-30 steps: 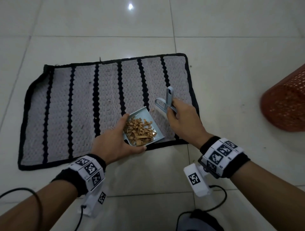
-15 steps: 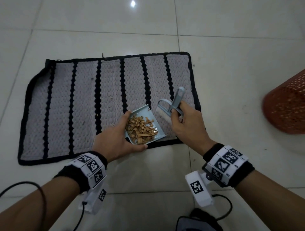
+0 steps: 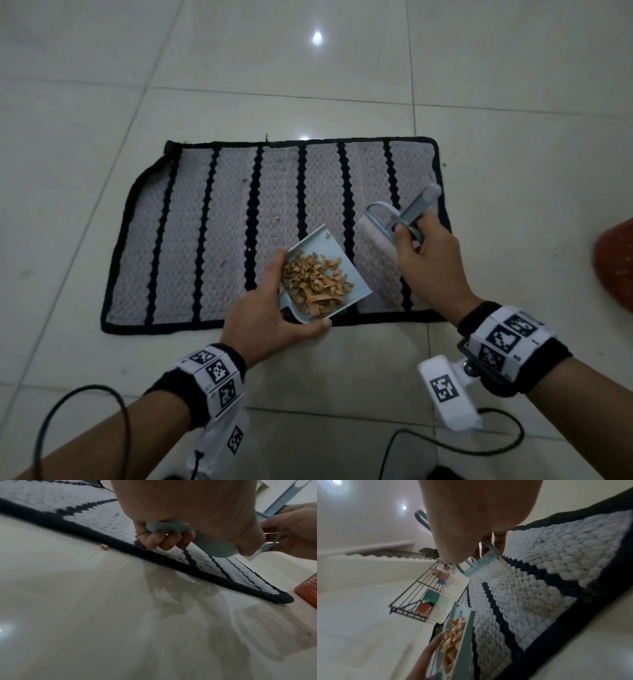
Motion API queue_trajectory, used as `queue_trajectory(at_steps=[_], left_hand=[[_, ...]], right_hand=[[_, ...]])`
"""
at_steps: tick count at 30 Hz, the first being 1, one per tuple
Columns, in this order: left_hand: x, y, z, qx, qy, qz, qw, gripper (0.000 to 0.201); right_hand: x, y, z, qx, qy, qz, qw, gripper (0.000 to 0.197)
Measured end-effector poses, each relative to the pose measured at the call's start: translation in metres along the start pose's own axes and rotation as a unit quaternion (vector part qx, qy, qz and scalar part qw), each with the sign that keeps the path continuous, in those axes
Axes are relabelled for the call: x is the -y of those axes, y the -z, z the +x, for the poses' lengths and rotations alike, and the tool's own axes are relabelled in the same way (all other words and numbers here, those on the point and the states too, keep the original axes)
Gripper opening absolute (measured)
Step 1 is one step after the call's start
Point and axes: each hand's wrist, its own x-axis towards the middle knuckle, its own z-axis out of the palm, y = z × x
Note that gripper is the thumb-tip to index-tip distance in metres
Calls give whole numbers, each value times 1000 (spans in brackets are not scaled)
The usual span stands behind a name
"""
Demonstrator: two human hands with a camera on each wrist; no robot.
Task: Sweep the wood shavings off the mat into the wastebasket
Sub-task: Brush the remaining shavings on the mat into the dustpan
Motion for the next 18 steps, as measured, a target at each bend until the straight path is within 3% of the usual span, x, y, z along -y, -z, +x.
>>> queue_trajectory(at_steps=[7, 12, 18], left_hand=[[45, 35, -43, -31, 66, 12, 997, 125], [75, 57, -55, -45, 114, 52, 991, 127], [100, 70, -44, -4, 112, 91, 989, 129]], right_hand=[[41, -52, 28, 199, 142, -36, 969, 23], [70, -99, 38, 210, 171, -20, 962, 21], [74, -118, 38, 219, 196, -76, 953, 21]])
